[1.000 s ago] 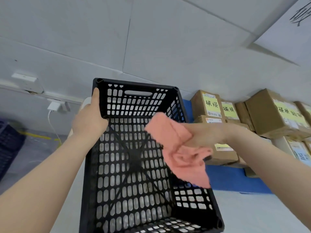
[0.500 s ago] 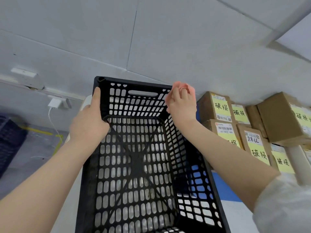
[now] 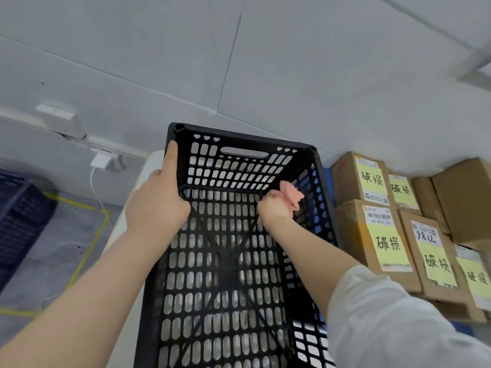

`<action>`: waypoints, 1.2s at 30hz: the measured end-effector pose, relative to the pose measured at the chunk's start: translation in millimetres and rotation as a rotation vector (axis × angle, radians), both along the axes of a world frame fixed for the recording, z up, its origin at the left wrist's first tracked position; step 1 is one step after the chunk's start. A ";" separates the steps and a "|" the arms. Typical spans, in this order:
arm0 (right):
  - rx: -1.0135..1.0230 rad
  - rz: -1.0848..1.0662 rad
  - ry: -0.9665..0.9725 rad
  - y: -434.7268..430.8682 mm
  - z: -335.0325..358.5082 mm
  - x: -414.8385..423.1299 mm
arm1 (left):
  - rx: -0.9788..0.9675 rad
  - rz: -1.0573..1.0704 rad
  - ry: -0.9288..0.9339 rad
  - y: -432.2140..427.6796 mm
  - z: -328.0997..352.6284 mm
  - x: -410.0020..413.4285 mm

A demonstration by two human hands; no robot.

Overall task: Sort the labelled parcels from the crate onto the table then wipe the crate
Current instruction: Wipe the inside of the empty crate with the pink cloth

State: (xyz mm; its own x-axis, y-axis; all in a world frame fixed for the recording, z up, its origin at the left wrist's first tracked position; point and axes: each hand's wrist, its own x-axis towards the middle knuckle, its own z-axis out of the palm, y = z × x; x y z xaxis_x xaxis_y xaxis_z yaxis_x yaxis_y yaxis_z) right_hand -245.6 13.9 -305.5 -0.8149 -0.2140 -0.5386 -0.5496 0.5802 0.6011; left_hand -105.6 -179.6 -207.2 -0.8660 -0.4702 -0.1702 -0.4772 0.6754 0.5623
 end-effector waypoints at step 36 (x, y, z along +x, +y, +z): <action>-0.339 -0.269 -0.180 35.6 1.0 85.3 | 0.008 0.010 0.035 -2.0 -10.3 -2.6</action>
